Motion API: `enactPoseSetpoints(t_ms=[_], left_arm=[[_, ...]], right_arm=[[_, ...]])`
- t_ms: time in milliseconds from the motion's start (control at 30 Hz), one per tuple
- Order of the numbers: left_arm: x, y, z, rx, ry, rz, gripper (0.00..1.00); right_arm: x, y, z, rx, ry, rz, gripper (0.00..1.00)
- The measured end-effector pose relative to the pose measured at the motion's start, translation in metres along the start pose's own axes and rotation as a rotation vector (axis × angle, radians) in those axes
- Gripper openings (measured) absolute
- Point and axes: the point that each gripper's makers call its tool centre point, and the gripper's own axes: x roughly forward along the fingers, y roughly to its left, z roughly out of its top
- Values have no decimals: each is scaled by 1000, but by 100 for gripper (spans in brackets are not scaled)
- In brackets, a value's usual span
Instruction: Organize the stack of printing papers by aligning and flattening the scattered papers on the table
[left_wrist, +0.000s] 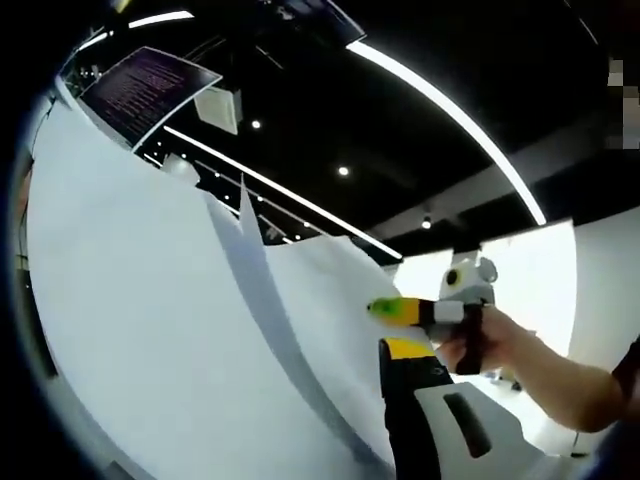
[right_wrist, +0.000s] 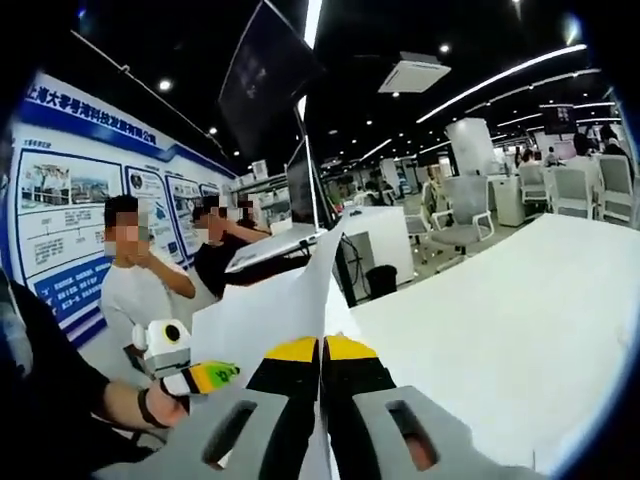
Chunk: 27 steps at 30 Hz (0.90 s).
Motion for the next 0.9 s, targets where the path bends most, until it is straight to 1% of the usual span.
enactPoseSetpoints(t_ms=[333, 400, 633, 900], left_arm=[[0, 0, 0, 7, 2, 1, 32], [0, 0, 0, 6, 2, 1, 32], [0, 0, -1, 21, 8, 1, 32], [0, 1, -1, 16, 6, 0, 32]], right_arm=[[9, 6, -2, 9, -12, 35, 0], [12, 7, -3, 20, -7, 43, 0], [24, 13, -4, 15, 11, 61, 0], [31, 17, -7, -5, 36, 69, 0]])
